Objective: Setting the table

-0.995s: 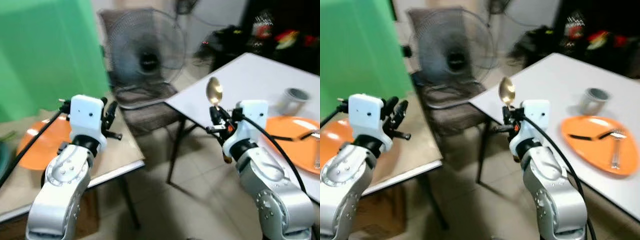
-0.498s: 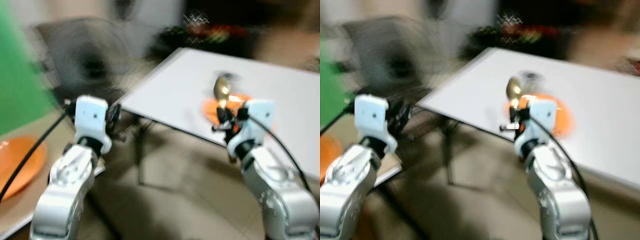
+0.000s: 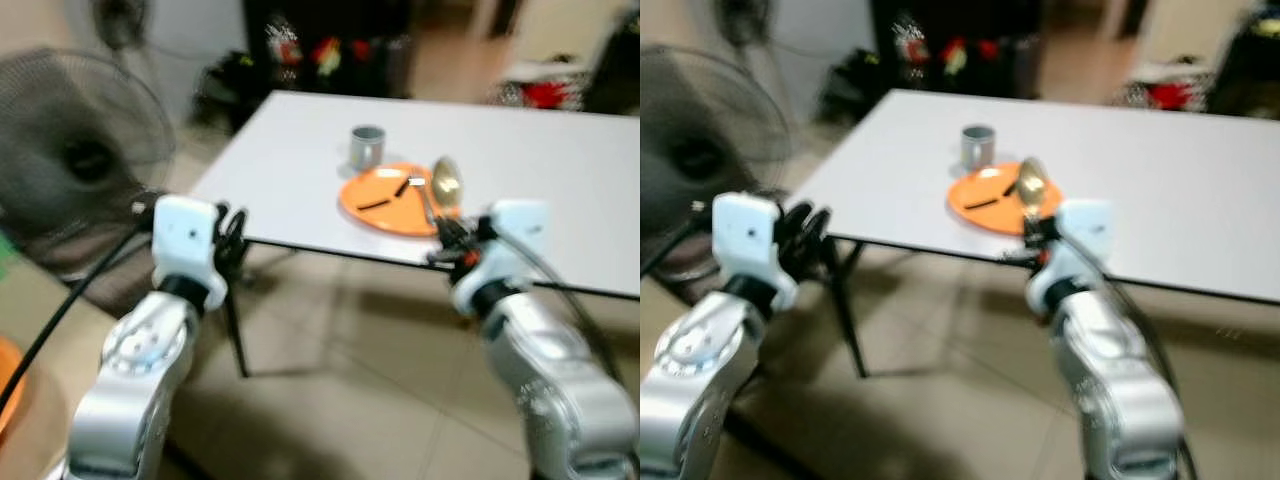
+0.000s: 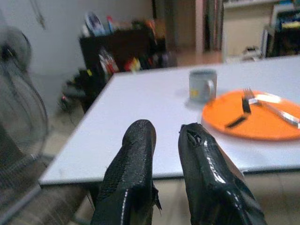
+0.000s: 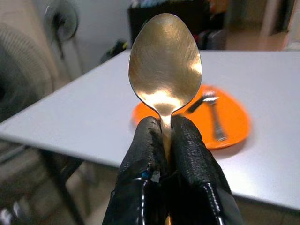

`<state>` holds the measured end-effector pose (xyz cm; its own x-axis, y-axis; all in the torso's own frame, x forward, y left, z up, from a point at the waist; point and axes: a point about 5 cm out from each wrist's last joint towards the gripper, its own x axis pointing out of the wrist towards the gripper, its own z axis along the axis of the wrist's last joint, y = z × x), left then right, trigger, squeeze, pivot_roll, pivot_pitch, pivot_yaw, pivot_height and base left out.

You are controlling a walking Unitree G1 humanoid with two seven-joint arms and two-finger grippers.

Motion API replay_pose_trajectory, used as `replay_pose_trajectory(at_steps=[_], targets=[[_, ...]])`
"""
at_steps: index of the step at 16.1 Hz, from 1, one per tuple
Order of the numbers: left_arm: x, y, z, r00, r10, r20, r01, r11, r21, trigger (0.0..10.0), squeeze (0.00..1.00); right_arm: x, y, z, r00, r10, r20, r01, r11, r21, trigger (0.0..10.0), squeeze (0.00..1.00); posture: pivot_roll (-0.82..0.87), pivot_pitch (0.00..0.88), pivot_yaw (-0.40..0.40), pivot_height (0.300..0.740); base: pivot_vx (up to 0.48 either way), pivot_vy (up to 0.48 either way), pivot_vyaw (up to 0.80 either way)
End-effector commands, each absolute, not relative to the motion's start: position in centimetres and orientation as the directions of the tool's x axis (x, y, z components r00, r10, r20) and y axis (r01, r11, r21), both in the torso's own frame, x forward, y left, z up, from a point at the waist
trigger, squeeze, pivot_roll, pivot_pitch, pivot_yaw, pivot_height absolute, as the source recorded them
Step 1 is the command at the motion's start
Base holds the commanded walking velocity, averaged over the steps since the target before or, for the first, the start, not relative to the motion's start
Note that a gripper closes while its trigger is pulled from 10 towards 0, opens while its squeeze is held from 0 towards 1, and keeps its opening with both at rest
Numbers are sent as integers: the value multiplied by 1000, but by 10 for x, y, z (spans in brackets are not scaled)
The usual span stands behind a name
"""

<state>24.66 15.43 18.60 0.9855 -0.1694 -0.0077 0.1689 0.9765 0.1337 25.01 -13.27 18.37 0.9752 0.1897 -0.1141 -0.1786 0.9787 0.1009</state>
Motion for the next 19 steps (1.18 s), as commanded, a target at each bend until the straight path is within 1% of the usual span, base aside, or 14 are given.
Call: replay_pose_trajectory(at_steps=[1, 2, 4, 6, 8, 13, 16, 19], targets=[[247, 154, 184, 985, -168, -26, 170, 974, 149, 10000, 0, 254, -134, 182, 970, 193, -146, -184, 980, 72, 10000, 0, -96, 0, 9, 740, 0, 0, 0], [248, 154, 185, 985, -170, -15, 171, 974, 151, 10000, 0, 255, -133, 180, 965, 204, -167, -199, 979, 45, 10000, 0, -95, 0, 8, 740, 0, 0, 0], [248, 153, 186, 983, -181, -2, 180, 974, 136, 10000, 0, 258, -130, 178, 956, 228, -182, -223, 974, 45, 10000, 0, -93, 0, 7, 740, 120, 0, 0], [248, 155, 185, 984, -180, -11, 180, 974, 137, 10000, 0, 261, -128, 178, 952, 243, -187, -241, 970, 36, 10000, 0, -92, 0, 6, 740, 255, 0, 0], [248, 157, 182, 984, -174, -28, 176, 974, 140, 10000, 0, 264, -126, 176, 947, 244, -208, -252, 968, -16, 10000, 0, -94, 0, 4, 740, 311, 0, 0], [249, 157, 182, 983, -183, -33, 186, 973, 135, 10000, 0, 269, -122, 170, 922, 284, -262, -299, 954, -21, 10000, 0, -91, 0, 0, 740, 323, 0, 0], [249, 157, 183, 982, -186, -27, 188, 973, 136, 10000, 0, 273, -120, 169, 918, 287, -274, -301, 954, -7, 10000, 0, -90, 0, 0, 740, 340, 0, -721], [249, 159, 184, 983, -183, -23, 185, 973, 138, 10000, 0, 276, -119, 172, 918, 301, -257, -313, 950, -6, 10000, 0, -84, 0, -3, 740, 342, 0, 0]])
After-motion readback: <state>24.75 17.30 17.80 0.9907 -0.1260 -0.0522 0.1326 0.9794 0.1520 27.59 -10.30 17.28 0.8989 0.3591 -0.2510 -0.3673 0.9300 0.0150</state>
